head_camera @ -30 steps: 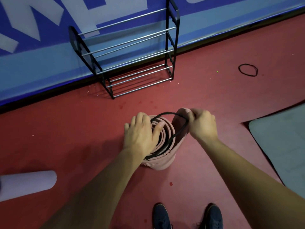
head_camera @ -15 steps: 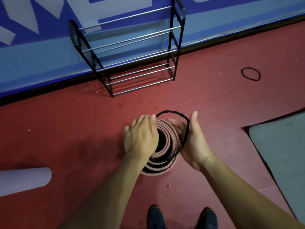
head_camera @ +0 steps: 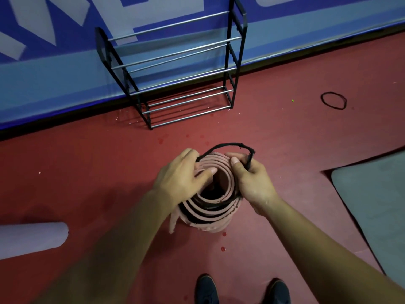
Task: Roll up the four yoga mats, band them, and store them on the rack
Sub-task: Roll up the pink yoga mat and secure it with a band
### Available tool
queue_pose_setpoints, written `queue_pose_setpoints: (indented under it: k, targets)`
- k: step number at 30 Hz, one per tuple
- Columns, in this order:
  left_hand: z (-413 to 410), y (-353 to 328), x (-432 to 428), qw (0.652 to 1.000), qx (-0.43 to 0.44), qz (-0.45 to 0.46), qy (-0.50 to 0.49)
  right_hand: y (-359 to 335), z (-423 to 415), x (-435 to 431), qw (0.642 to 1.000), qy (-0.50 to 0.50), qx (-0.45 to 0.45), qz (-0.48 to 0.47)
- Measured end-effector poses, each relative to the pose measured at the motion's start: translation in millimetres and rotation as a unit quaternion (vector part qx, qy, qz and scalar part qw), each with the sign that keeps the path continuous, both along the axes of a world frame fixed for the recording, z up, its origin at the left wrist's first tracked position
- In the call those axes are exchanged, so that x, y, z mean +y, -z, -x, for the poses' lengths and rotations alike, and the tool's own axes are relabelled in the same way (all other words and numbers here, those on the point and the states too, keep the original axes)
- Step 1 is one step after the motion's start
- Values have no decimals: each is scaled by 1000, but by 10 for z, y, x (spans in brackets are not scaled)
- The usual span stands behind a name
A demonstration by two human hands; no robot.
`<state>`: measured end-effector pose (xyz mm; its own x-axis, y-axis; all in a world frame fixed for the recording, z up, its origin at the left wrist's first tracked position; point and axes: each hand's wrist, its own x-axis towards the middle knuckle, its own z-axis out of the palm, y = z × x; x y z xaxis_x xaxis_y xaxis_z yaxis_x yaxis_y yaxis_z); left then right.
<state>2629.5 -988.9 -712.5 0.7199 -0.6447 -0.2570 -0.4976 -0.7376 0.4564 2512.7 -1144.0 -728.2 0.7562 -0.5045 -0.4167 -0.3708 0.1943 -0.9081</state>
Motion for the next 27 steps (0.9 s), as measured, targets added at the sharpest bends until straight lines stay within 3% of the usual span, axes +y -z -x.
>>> queue_pose_setpoints:
  k: [3,6,9,13,19,27]
  targets:
    - [-9,94,73,987,99,122,-37,22,-49,-25,998,-56,4,17]
    - [65,200,75,976,117,175,-61,51,-13,4,999,-47,4,20]
    - [130,271,84,979,90,175,-46,97,112,42,999,-5,28,26]
    - [200,251,86,980,123,157,-22,118,273,95,995,5,82,49]
    - [217,284,182,980,105,169,-26,135,275,25,994,44,82,65]
    - [278,230,183,982,64,166,-56,43,45,-74,983,56,89,152]
